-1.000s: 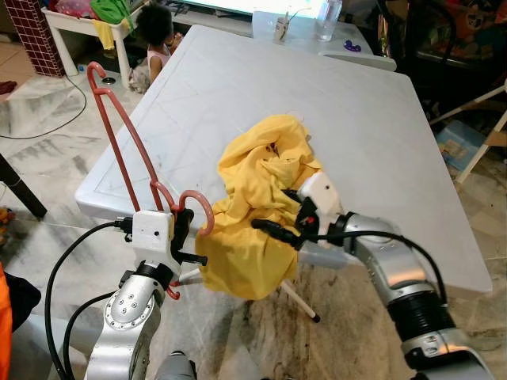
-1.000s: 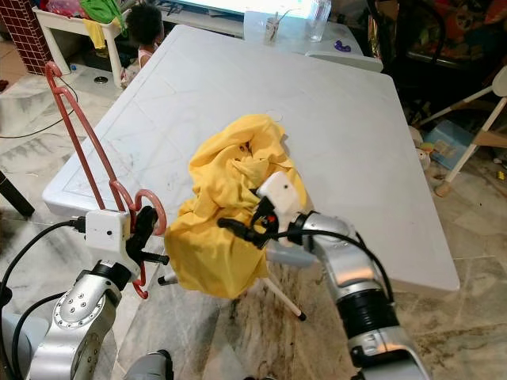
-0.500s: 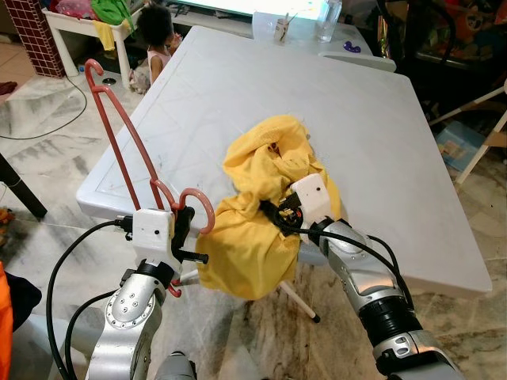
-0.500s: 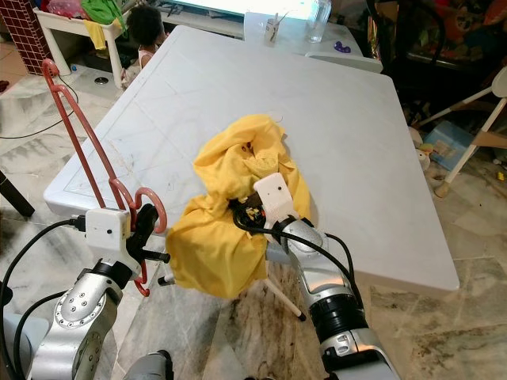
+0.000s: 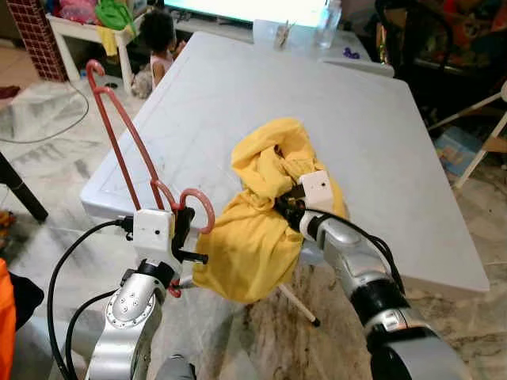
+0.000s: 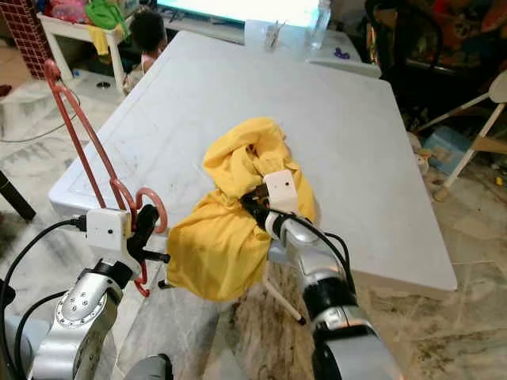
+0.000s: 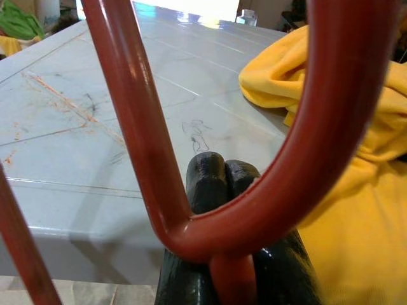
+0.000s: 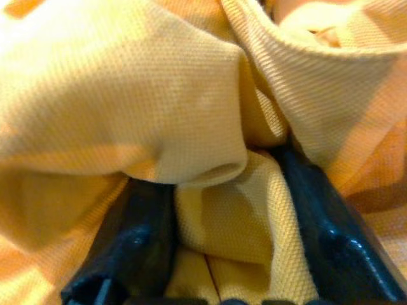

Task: Hang hanger

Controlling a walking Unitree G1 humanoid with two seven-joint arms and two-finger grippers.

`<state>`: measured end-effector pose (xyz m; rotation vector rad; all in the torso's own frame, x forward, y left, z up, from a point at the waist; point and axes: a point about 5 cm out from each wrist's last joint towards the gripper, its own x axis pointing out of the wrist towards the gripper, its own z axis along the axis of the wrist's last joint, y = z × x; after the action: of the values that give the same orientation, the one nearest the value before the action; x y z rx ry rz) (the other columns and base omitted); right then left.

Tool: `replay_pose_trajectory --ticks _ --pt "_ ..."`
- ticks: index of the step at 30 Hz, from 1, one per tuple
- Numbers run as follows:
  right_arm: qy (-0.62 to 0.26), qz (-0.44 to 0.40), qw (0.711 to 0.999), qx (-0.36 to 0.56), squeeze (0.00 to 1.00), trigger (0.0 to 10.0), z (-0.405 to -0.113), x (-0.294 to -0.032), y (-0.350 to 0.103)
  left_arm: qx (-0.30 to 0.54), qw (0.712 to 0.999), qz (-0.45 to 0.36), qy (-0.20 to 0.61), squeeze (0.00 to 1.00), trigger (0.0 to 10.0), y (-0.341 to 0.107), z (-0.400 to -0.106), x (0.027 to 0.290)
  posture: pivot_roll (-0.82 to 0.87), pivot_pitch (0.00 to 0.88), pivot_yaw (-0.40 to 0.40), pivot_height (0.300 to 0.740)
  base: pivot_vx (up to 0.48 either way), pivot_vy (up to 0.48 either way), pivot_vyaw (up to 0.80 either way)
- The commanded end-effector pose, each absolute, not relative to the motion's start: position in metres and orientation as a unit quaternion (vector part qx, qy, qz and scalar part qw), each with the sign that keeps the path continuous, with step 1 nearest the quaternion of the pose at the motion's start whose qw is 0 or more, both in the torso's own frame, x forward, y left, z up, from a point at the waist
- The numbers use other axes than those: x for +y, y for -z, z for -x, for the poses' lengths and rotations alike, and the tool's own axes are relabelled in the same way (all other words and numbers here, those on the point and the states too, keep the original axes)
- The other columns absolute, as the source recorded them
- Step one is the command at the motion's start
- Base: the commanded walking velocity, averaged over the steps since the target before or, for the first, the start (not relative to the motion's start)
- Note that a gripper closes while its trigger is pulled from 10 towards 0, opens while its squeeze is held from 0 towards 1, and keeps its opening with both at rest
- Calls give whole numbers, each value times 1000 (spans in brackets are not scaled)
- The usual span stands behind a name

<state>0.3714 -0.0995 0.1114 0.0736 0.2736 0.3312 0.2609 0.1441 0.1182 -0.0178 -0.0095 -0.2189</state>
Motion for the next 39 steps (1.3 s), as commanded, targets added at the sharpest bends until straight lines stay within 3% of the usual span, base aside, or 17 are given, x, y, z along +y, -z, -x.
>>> replay_pose_trajectory --ticks 1,6,7,13,21,25,26,27,30,31,34,39 --pt "-119 -64 980 145 0 0 -375 -114 -111 -9 993 9 119 0 10000 -120 -262 140 249 133 -132 740 0 0 0" --pt "-75 -138 981 111 0 0 -392 -122 -140 -9 993 9 118 0 10000 -120 -262 139 254 139 -133 740 0 0 0" --pt "-26 -207 975 72 0 0 -404 -135 -166 -8 993 8 118 0 10000 -120 -261 139 254 139 -133 740 0 0 0" --pt "40 -308 950 -25 0 0 -418 -165 -221 -9 993 8 117 0 10000 -120 -260 139 258 142 -129 740 0 0 0" --pt "76 -375 915 -127 0 0 -423 -197 -285 -9 993 7 121 0 10000 -120 -263 138 252 139 -128 740 0 0 0" --pt "49 -341 930 -128 0 0 -425 -191 -290 -9 993 8 121 0 10000 -120 -262 137 252 141 -132 740 0 0 0" --pt "34 -318 940 -122 0 3098 -425 -186 -288 -9 993 8 121 0 10000 -120 -262 137 253 143 -134 740 0 0 0" --pt "3 -251 961 -113 0 10000 -425 -177 -280 -9 993 9 119 0 10000 -120 -261 138 253 146 -136 740 0 0 0" --pt "-43 -181 978 -99 0 10000 -423 -167 -265 -8 993 10 119 0 10000 -120 -260 138 252 148 -135 740 0 0 0" --pt "-57 -173 979 -95 1000 10000 -423 -165 -260 -8 993 10 119 0 10000 -120 -260 138 252 148 -134 740 0 0 0" --pt "-89 -151 981 -87 1000 10000 -419 -164 -247 -8 993 10 119 0 10000 -119 -259 138 248 148 -133 740 0 0 0" --pt "-185 -93 978 1 1000 10000 -406 -165 -199 -6 992 8 125 0 10000 -119 -260 138 235 147 -126 740 0 0 0"
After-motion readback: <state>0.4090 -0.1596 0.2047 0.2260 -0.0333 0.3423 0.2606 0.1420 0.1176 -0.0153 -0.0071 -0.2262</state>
